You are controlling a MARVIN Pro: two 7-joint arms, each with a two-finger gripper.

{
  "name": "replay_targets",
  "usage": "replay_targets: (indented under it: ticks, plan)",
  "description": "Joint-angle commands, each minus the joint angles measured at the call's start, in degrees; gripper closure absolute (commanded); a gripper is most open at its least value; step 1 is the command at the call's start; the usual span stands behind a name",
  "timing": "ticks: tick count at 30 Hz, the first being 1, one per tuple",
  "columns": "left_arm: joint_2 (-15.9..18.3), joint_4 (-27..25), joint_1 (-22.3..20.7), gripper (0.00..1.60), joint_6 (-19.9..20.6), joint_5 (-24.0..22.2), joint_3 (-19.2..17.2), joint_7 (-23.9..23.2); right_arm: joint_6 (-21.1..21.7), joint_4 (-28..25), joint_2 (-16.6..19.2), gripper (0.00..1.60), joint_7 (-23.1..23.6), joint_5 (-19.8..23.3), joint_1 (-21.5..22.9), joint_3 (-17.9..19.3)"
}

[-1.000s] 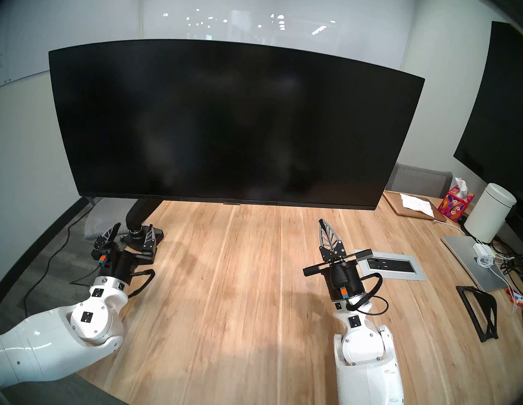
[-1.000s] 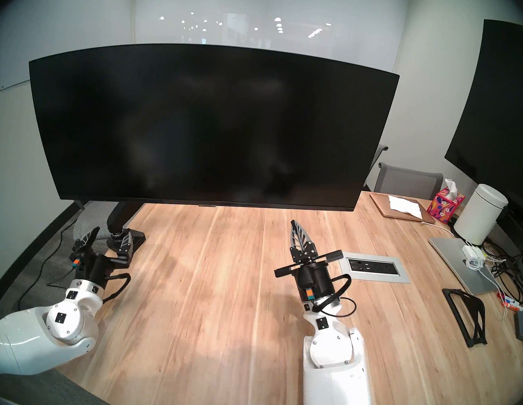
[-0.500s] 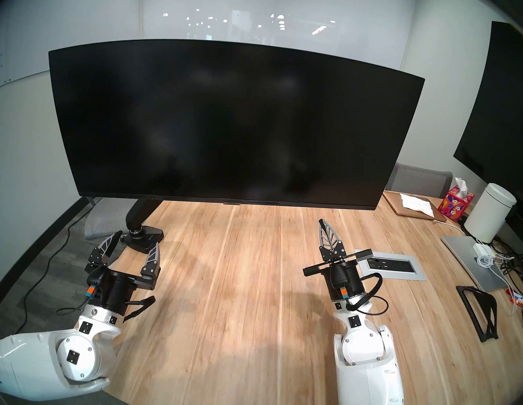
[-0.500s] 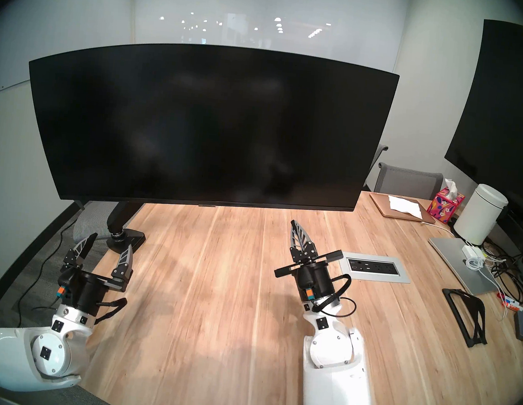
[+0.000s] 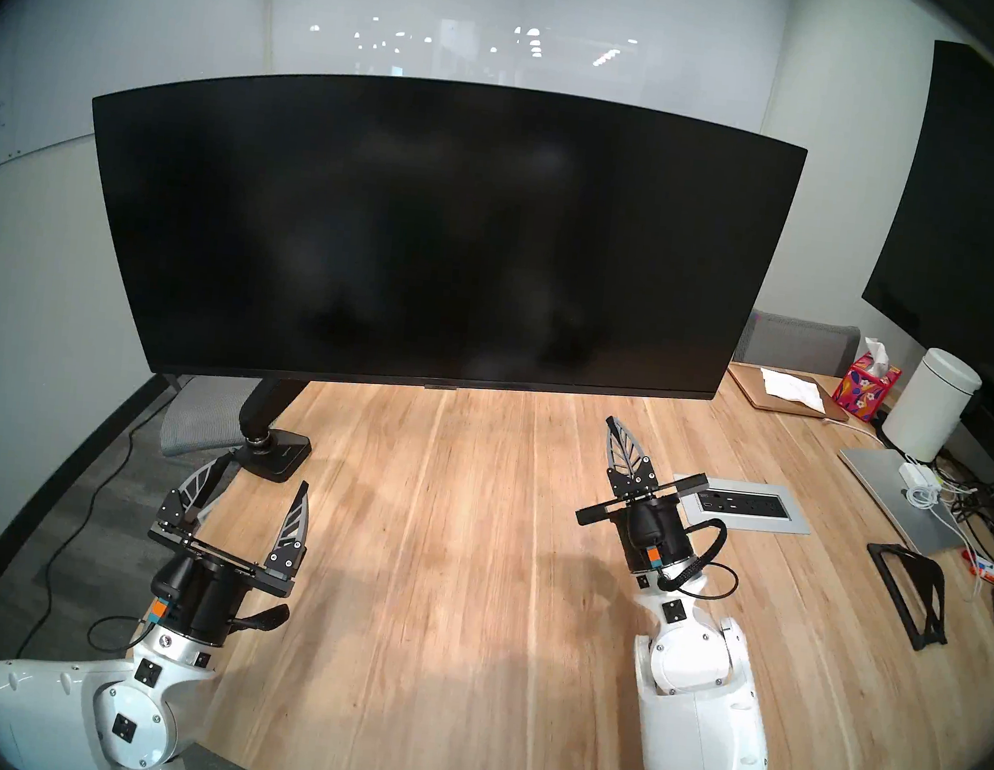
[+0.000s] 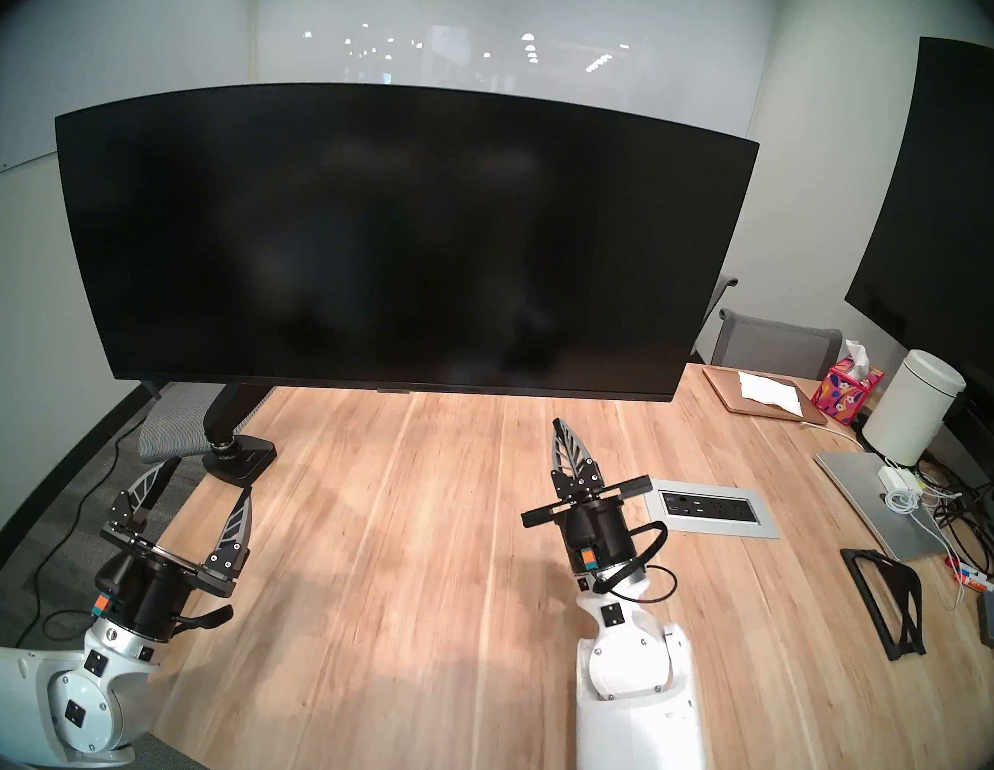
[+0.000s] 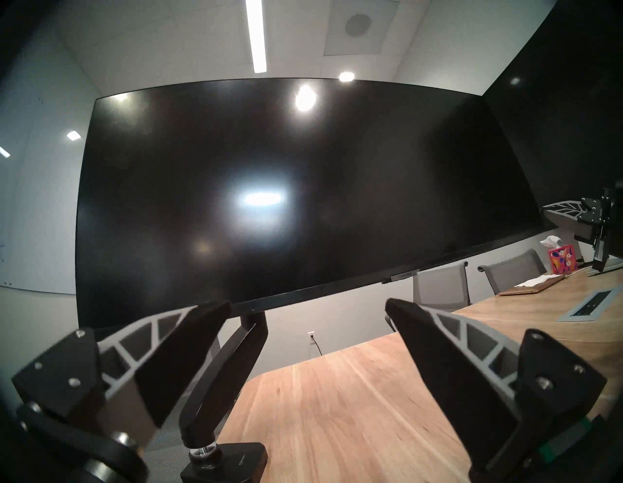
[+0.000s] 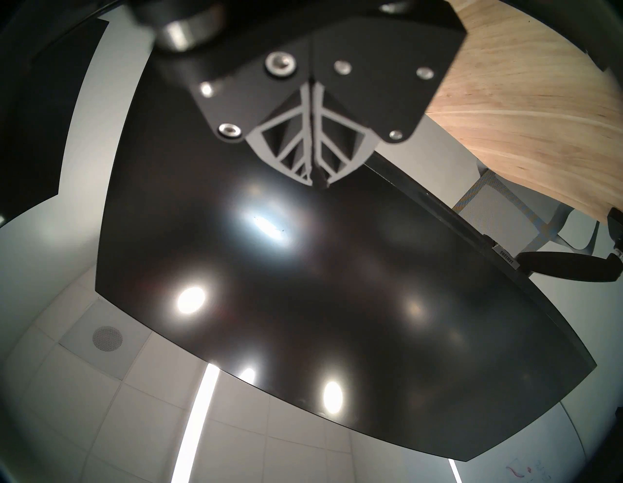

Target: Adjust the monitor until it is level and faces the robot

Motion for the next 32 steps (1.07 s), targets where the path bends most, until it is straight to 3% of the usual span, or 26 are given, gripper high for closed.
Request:
replay_targets:
  ticks: [1,32]
  plan:
    - [-0.1,-0.7,1.1,0.0,0.4,1.6,-0.8,2.0,-0.3,-1.0,0.0,1.47,-0.1,0.2,0.5,-0.1]
    - [-0.8,-0.7,2.1,0.0,0.4,1.8,-2.1,1.4,-0.3,-1.0,0.0,1.47,-0.1,0.2,0.5,-0.1]
